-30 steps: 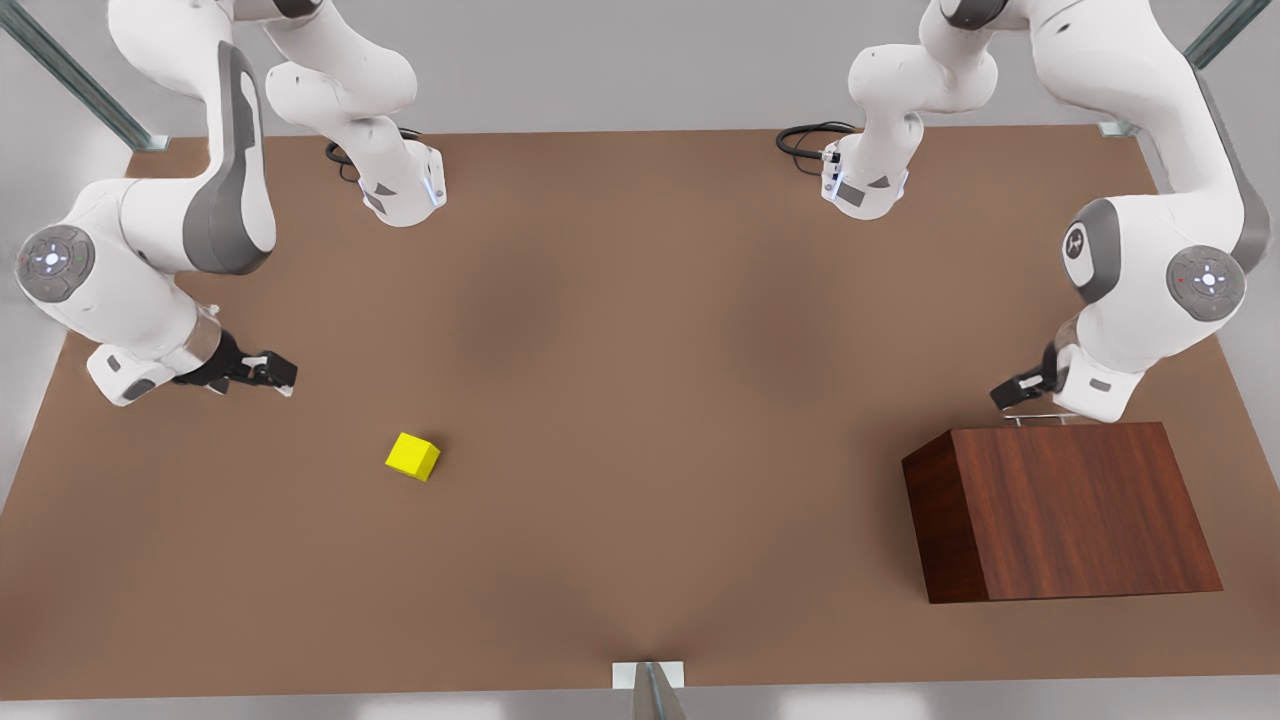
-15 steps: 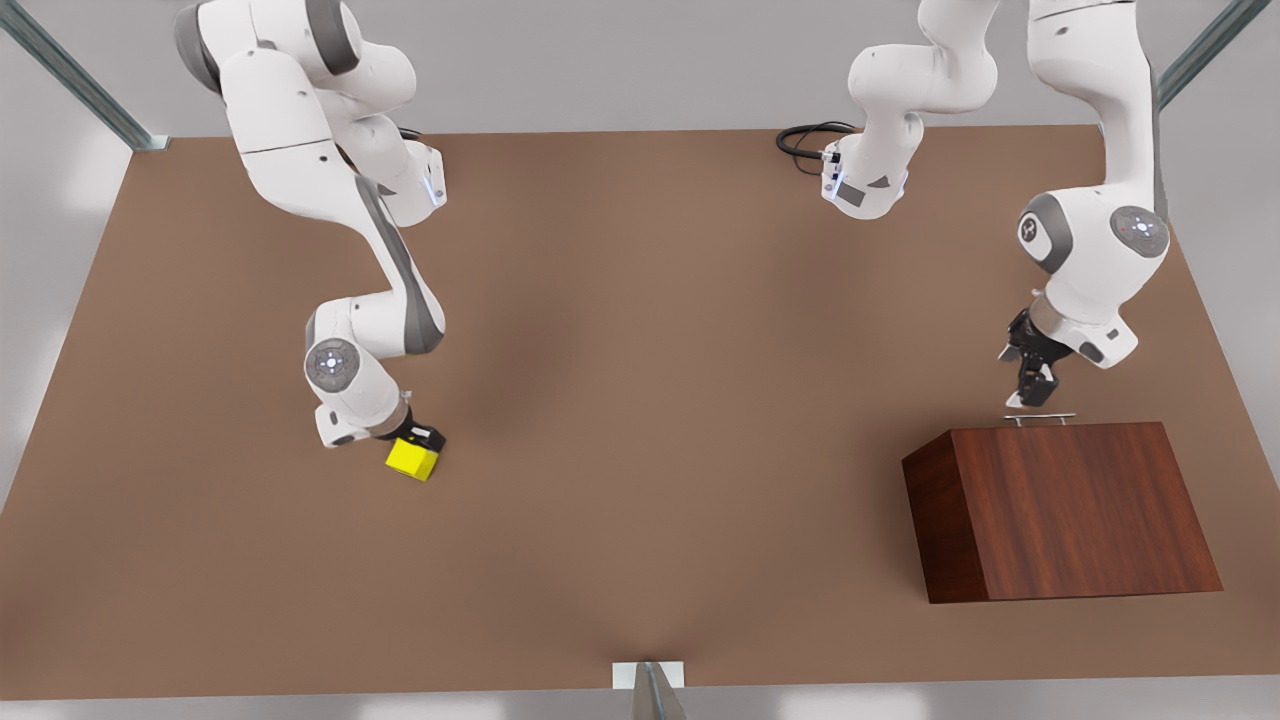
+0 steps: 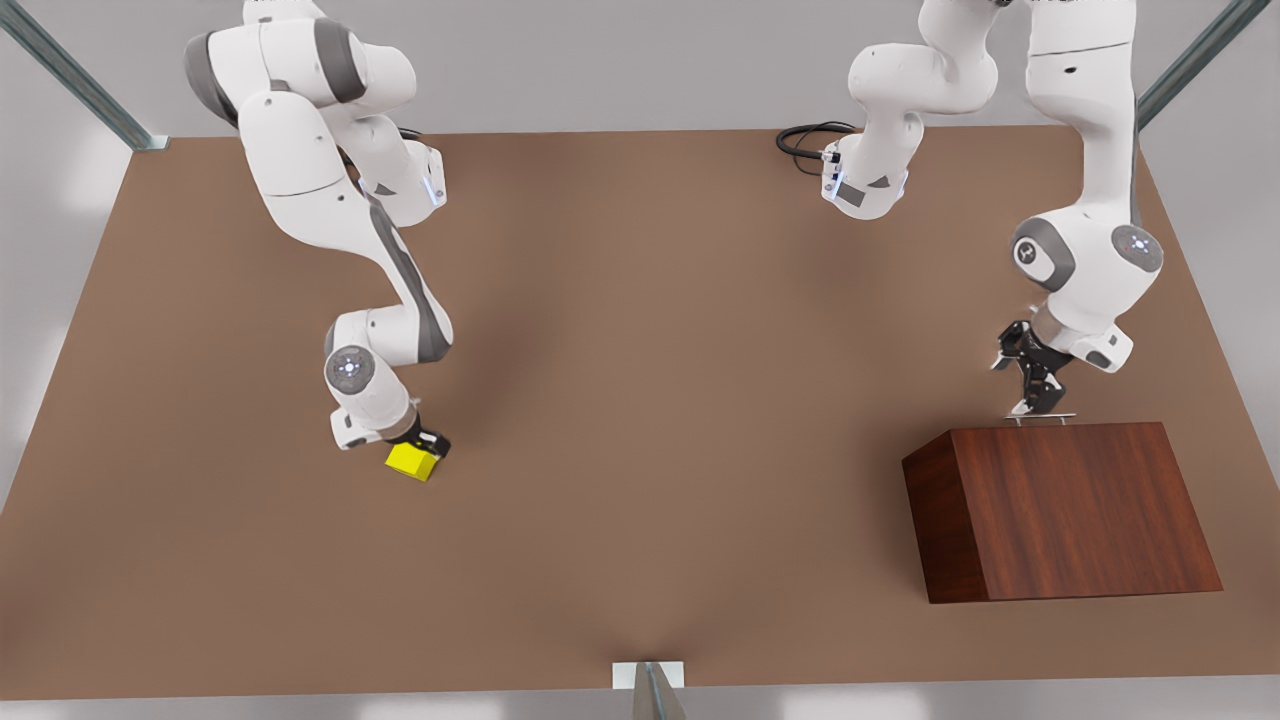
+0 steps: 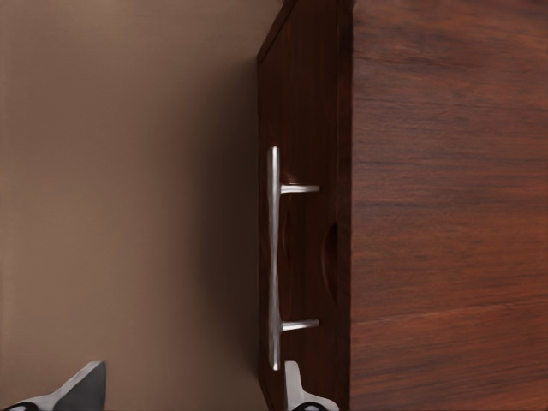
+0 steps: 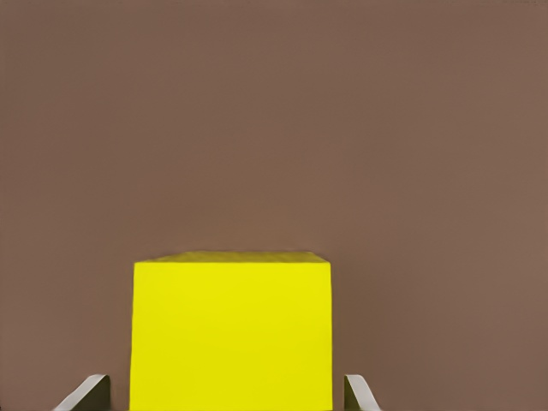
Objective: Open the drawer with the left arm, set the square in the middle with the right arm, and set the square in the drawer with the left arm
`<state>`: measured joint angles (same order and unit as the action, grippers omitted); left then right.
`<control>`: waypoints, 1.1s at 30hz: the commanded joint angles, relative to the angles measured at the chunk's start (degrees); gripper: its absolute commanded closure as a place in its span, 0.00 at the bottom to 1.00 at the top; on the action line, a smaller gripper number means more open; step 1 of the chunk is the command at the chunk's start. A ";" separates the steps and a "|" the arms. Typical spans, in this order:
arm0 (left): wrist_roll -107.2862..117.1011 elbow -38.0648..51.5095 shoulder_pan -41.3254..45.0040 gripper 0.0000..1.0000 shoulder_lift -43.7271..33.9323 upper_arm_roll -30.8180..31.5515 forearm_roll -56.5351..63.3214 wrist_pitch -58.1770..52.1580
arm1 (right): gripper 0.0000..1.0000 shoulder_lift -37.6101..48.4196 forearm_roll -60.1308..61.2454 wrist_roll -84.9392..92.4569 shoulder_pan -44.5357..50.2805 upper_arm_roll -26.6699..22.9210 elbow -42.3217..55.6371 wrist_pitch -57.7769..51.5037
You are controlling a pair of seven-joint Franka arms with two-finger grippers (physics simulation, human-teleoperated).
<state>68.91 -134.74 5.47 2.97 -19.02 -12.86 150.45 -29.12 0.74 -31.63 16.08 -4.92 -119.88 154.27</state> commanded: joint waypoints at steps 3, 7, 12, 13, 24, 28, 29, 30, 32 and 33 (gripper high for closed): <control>-0.79 0.00 -0.02 0.00 0.90 -1.28 -0.23 0.98 | 0.00 -0.15 -1.01 0.34 0.09 -0.09 0.53 0.24; -0.88 0.00 -0.19 0.00 1.78 -1.28 -0.23 1.78 | 0.00 -0.68 -1.01 0.43 -0.18 -0.09 1.67 0.07; -0.88 0.09 -0.37 0.00 2.31 -1.46 -1.11 3.88 | 0.00 -1.73 -1.09 0.87 -1.23 -0.09 3.43 0.16; -0.88 0.18 -0.37 0.00 2.48 -1.46 -1.46 4.41 | 0.03 -1.73 -1.18 0.87 -1.49 -0.09 3.60 0.16; -0.88 0.26 -0.37 0.00 5.56 -1.37 -1.90 7.22 | 0.37 -2.08 -1.18 0.78 -2.20 -0.09 3.87 0.07; -0.88 0.26 -0.37 0.00 6.09 -1.37 -1.90 6.78 | 0.36 -1.12 -0.92 0.25 -2.20 -0.09 4.31 -0.63; -0.88 0.26 -0.37 0.00 6.09 -1.37 -1.99 6.61 | 0.36 -0.15 0.05 -0.36 -1.58 0.00 4.39 -0.98; -0.88 0.18 -0.28 0.00 6.09 -1.37 -1.99 6.35 | 0.36 1.17 0.22 -0.80 -1.49 0.44 5.62 -5.02; -0.97 0.09 -0.28 0.00 5.91 -1.37 -1.99 5.38 | 0.36 2.31 0.40 -11.69 0.70 3.16 7.64 -7.75; -1.05 0.00 -0.28 0.00 5.38 -1.46 -1.99 3.89 | 0.36 2.40 0.49 -17.05 2.72 3.69 10.45 -11.44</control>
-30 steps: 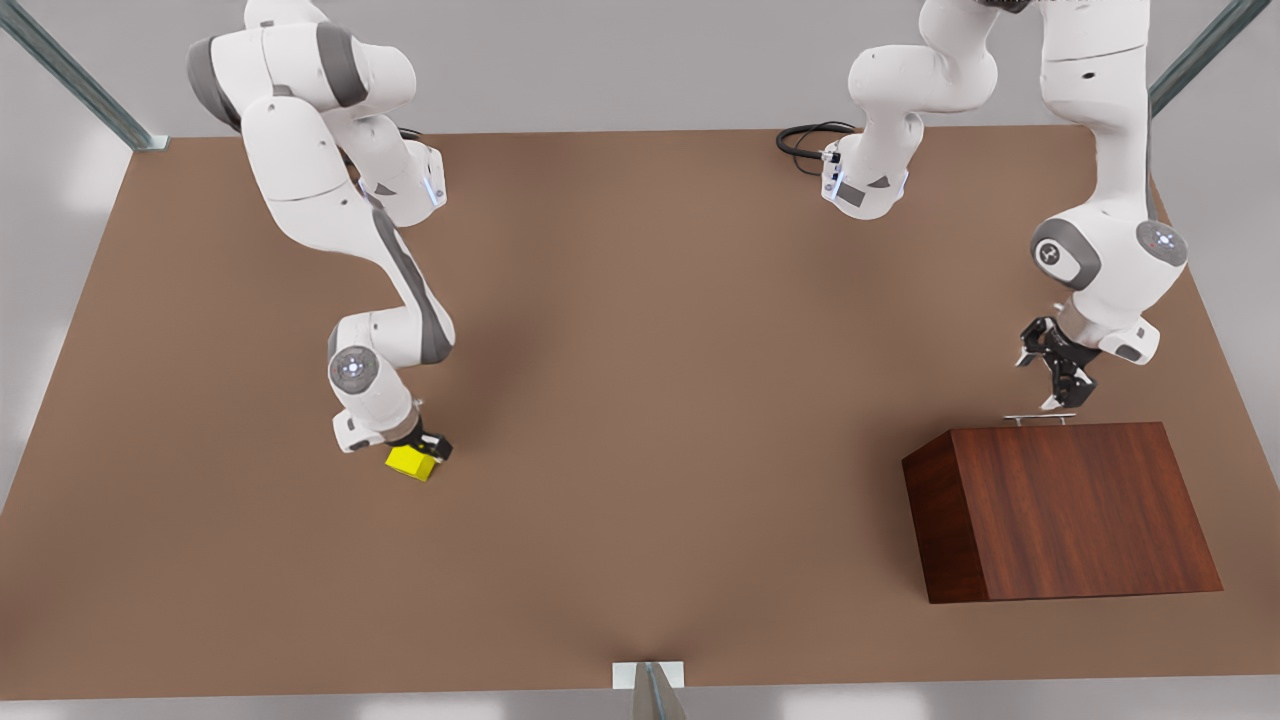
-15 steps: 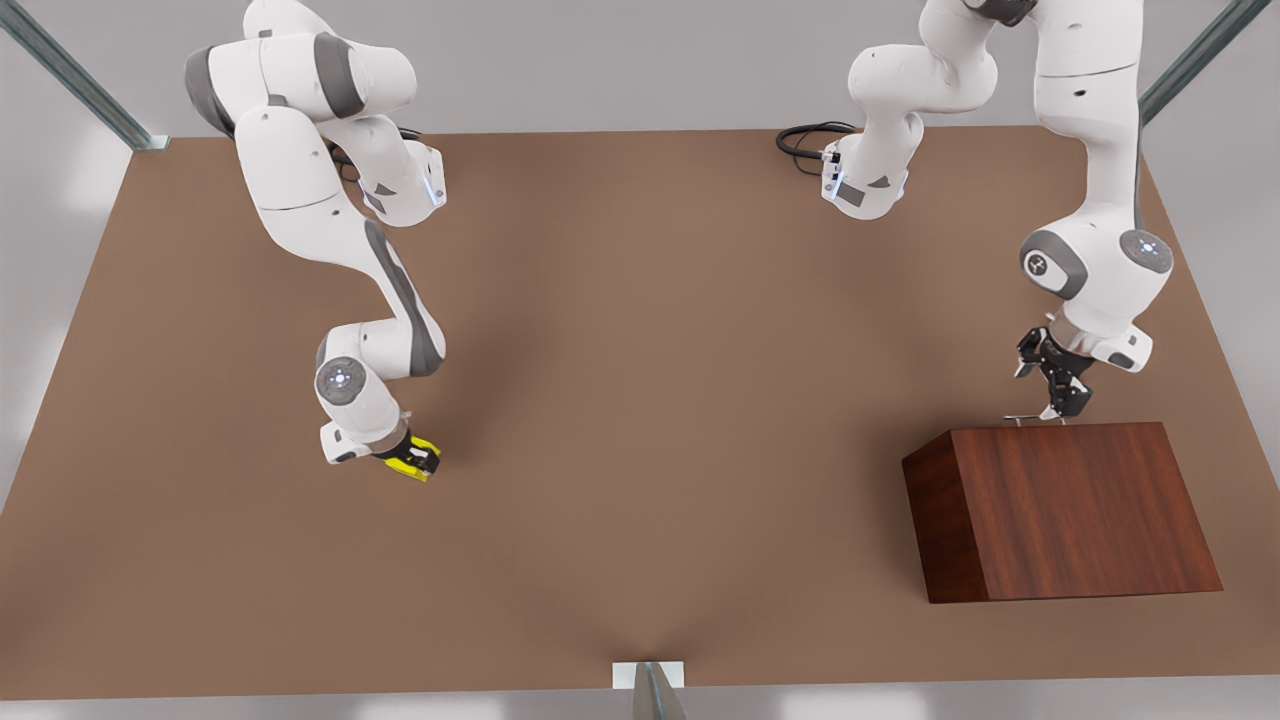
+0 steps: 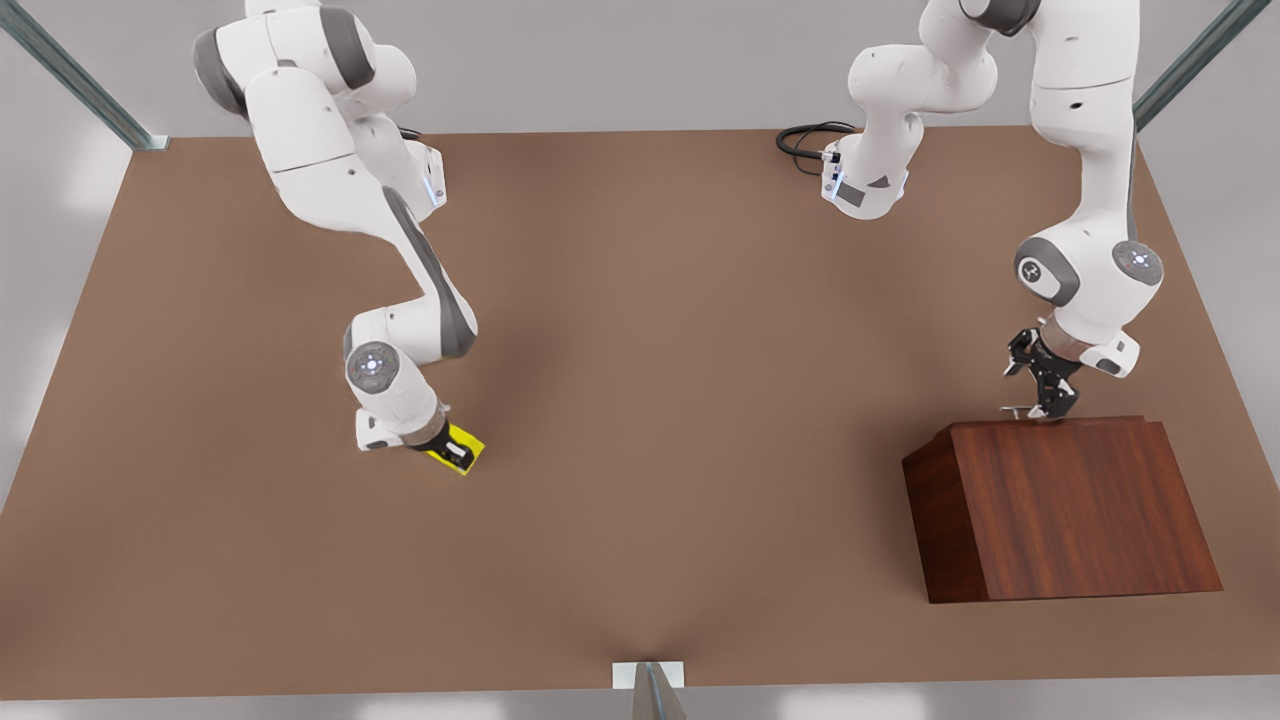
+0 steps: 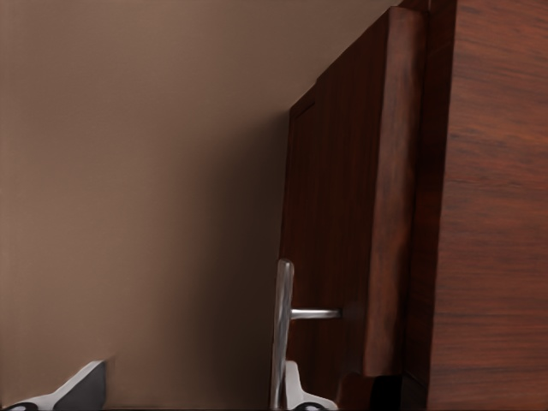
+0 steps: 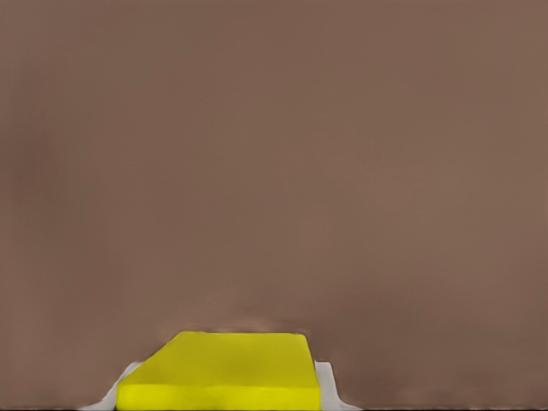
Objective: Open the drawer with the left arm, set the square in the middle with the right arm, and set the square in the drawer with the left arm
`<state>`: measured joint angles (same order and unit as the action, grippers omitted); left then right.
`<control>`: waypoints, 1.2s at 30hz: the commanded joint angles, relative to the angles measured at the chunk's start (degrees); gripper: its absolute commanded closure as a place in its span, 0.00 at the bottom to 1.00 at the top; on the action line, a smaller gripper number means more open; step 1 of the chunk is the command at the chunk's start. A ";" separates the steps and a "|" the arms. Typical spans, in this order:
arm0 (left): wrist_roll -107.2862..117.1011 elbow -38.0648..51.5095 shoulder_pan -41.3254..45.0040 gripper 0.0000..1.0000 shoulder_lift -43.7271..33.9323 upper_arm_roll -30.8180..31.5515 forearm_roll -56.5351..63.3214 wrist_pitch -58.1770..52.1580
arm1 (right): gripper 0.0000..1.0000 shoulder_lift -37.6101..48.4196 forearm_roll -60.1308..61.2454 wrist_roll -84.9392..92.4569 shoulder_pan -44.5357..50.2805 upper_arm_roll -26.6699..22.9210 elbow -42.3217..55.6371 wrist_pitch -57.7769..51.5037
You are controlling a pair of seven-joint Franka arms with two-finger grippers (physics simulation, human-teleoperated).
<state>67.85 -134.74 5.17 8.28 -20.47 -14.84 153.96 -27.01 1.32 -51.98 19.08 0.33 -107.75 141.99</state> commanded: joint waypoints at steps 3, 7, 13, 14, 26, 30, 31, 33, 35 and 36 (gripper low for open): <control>-0.08 -0.09 0.01 0.00 -0.11 -0.01 0.08 -0.24 | 0.36 -3.40 -0.09 -11.72 2.19 4.14 7.72 -3.29; -0.26 -0.88 0.01 0.00 -0.55 -0.18 0.16 -0.24 | 0.36 -14.56 -0.27 -30.02 12.56 6.26 26.18 -8.40; -1.75 -1.76 -0.07 0.00 -2.39 -0.62 0.16 -1.21 | 0.35 -29.05 -0.27 -49.17 26.80 1.25 46.82 -8.57; -2.02 -2.19 -0.07 0.00 -3.09 -0.71 0.25 -1.56 | 0.35 -31.44 -0.27 -51.29 29.61 -0.59 49.92 -8.57; -3.86 -5.80 -0.07 0.00 -6.44 -3.43 0.34 -1.83 | 0.00 -35.40 -0.18 -56.65 34.62 -4.72 52.29 -8.48; -5.36 -6.06 0.01 0.00 -6.96 -4.75 0.34 -2.53 | 0.00 -15.54 1.58 -42.86 28.39 -5.08 41.22 -17.62; -5.36 -6.06 0.01 0.00 -7.23 -4.75 0.34 -3.23 | 0.00 -12.28 2.72 -37.16 25.32 -4.99 39.99 -20.26; -5.36 -7.91 0.10 0.00 -8.81 -4.75 0.34 -3.23 | 0.00 1.42 2.90 -3.97 16.44 -4.90 23.39 -21.31; -5.36 -8.43 0.10 0.00 -9.60 -4.75 0.34 -3.23 | 0.00 8.98 2.81 20.05 5.37 -4.99 19.77 -30.62; -5.27 -8.52 0.10 0.00 -9.95 -4.75 0.34 -3.32 | 0.00 13.82 2.19 38.25 -3.24 -4.99 18.55 -36.87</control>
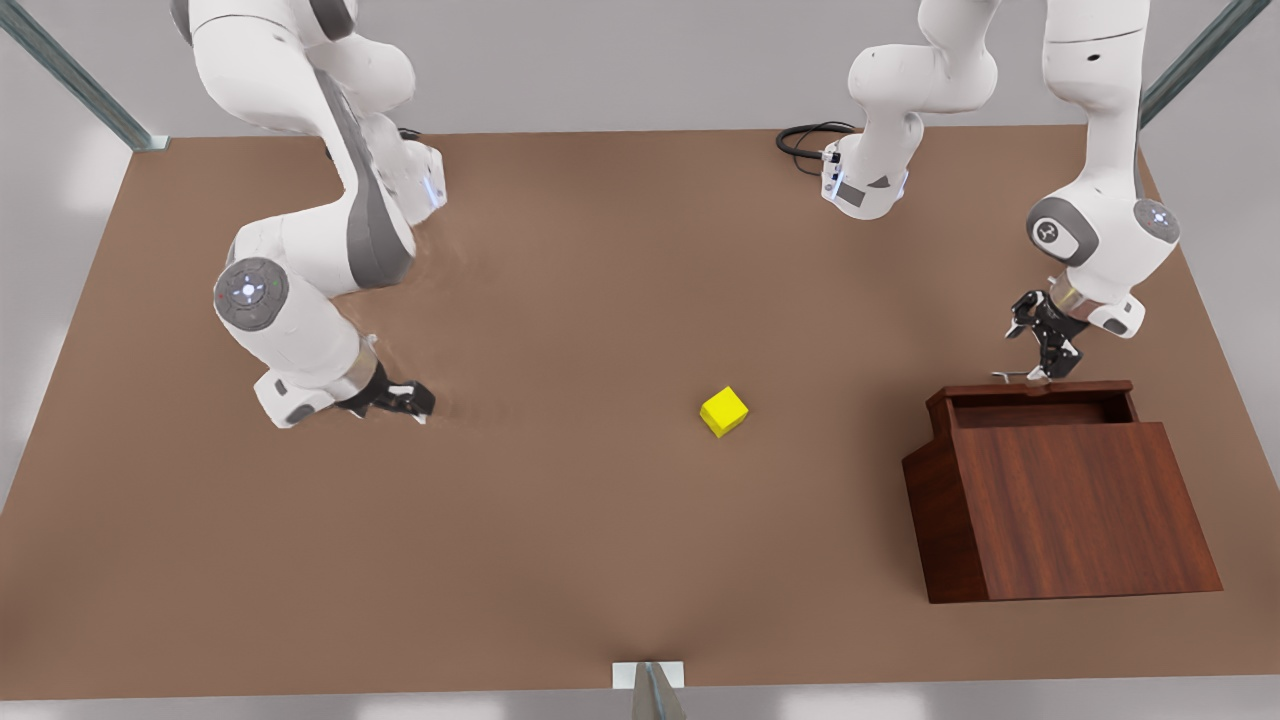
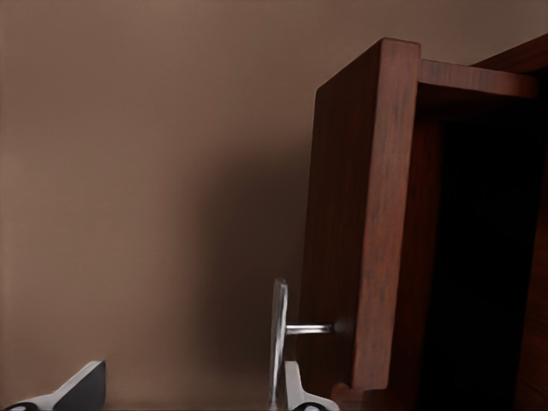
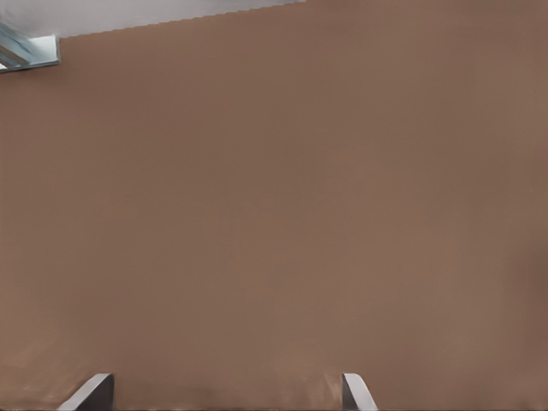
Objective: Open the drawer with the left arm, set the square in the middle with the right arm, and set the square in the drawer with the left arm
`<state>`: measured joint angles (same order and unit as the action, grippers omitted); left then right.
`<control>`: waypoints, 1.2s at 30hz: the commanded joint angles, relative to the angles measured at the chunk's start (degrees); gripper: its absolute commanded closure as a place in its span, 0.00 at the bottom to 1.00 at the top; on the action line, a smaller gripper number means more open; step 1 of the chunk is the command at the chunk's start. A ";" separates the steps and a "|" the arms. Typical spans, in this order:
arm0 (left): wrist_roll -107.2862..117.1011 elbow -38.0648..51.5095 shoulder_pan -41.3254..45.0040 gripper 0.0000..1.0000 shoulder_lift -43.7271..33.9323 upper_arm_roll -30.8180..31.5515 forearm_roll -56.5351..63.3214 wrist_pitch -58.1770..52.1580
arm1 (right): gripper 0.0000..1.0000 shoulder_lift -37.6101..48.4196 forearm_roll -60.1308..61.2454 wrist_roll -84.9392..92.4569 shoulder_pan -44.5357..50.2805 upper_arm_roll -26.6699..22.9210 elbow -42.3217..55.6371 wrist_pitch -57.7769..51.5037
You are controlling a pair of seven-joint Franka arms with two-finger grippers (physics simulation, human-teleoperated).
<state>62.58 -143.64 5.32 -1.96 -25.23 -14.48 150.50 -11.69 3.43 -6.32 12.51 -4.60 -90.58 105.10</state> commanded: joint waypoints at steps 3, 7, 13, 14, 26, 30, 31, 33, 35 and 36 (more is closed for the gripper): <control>-0.01 -0.50 -0.05 0.00 -0.67 0.00 -0.02 -0.12 | 0.00 10.80 -2.99 6.76 -7.06 0.03 -7.24 -1.55; -0.01 -1.38 -0.05 0.00 -1.73 0.00 -0.02 -0.56 | 0.00 8.53 -5.81 6.50 -9.00 -0.32 -3.20 -6.93; 0.17 -3.93 -0.05 0.00 -4.89 -0.08 -0.02 -1.70 | 0.00 5.98 -4.40 6.50 -11.46 -0.41 2.25 -7.81; 0.17 -3.93 -0.05 0.00 -5.77 -0.52 -0.02 -2.58 | 0.00 5.81 -4.31 6.50 -11.72 -0.41 2.25 -7.54; -24.60 16.18 11.99 0.00 -7.63 -3.16 6.92 -23.40 | 0.00 4.22 -4.31 6.58 -12.69 -0.32 5.15 -7.54; -34.02 52.48 14.72 0.00 13.99 8.96 6.75 -42.83 | 0.00 4.31 -4.22 6.58 -12.60 -0.32 5.24 -7.45; -35.42 55.40 14.72 0.00 15.94 12.21 7.01 -43.54 | 0.00 4.31 -4.22 6.58 -12.60 -0.32 5.24 -7.45; -46.58 55.57 14.72 0.00 18.75 18.72 7.27 -43.54 | 0.00 4.40 -4.22 6.58 -12.60 -0.32 5.33 -7.45; -61.16 55.66 14.72 0.00 19.71 23.64 7.19 -44.60 | 0.00 4.40 -4.22 6.58 -12.60 -0.32 5.33 -7.45; -66.09 56.54 14.72 0.00 21.64 25.23 7.01 -44.60 | 0.00 4.40 -4.22 6.58 -12.60 -0.32 5.68 -7.45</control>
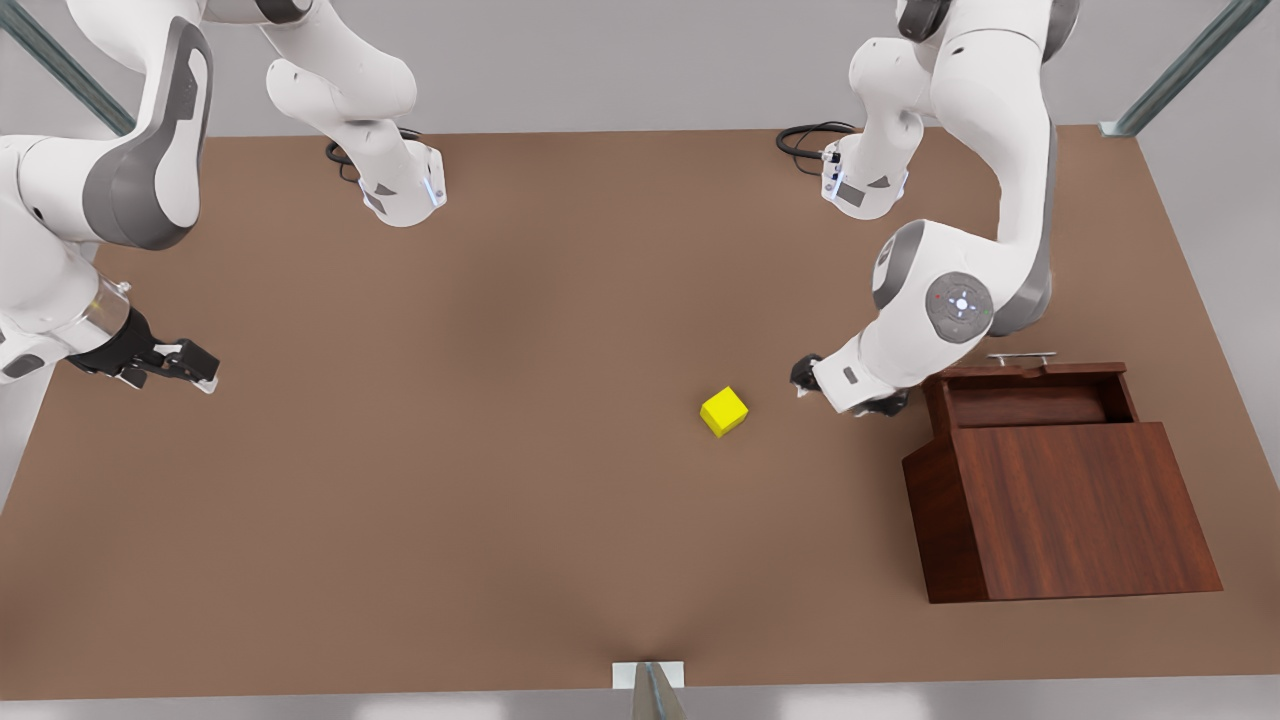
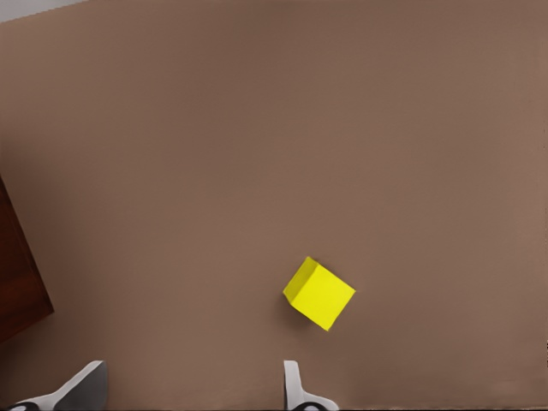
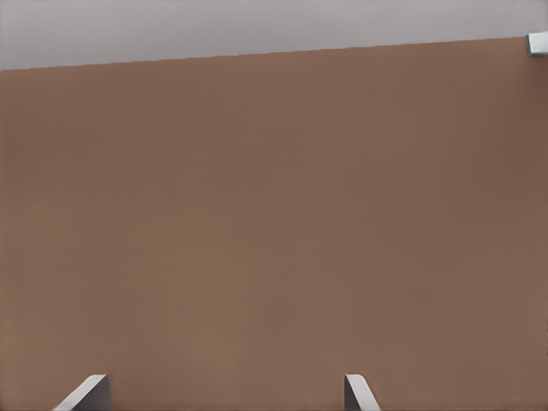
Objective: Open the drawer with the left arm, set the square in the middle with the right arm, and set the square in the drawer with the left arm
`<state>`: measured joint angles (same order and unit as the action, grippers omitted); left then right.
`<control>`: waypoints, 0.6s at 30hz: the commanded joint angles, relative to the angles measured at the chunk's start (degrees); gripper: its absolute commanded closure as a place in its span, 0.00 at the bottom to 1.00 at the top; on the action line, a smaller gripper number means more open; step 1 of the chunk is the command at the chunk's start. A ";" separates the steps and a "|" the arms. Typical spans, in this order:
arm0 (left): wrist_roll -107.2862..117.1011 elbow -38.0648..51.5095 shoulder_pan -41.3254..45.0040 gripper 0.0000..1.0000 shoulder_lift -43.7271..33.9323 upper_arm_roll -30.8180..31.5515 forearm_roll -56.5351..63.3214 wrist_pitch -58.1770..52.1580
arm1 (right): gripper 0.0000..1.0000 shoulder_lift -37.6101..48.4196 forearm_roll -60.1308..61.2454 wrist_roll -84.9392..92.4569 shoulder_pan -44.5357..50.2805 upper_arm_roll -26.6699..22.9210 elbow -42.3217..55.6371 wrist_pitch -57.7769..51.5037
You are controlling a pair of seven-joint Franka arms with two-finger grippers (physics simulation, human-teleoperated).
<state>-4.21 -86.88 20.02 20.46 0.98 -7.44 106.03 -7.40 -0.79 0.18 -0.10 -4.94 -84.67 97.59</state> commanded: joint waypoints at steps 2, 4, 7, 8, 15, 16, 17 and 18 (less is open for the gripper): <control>-5.02 0.22 0.81 0.00 1.95 2.27 0.41 1.37 | 0.00 -0.07 0.00 0.00 0.01 0.02 0.12 0.06; -5.64 0.22 2.57 0.00 5.47 2.35 0.58 6.47 | 0.00 -0.07 0.00 0.00 0.01 0.02 0.12 0.06; -5.55 2.60 8.63 0.00 10.30 2.71 8.06 8.41 | 0.00 -0.07 0.00 0.00 -0.07 -0.07 0.12 0.06; -5.55 2.07 10.57 0.00 10.48 2.71 7.88 9.46 | 0.00 -0.07 0.00 0.00 -0.07 0.02 0.12 0.06; -5.81 -6.37 13.29 0.00 10.83 2.62 15.44 16.58 | 0.00 -0.07 0.00 0.00 -0.07 -0.07 0.12 0.06; -5.90 -9.79 13.29 0.00 10.30 2.62 15.53 20.00 | 0.00 -0.07 0.00 0.00 -0.07 -0.07 0.12 0.06; -5.81 -10.59 13.29 0.00 10.30 2.62 15.53 20.89 | 0.00 0.02 0.00 0.00 -0.07 -0.07 0.12 0.06; -5.81 -12.95 13.38 0.00 9.60 2.62 15.53 22.99 | 0.00 0.02 0.00 0.00 -0.07 0.02 0.12 0.06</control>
<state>-10.02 -100.54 33.40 30.00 3.60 6.65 129.71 -7.39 -0.79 0.18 -0.20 -5.00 -84.55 97.65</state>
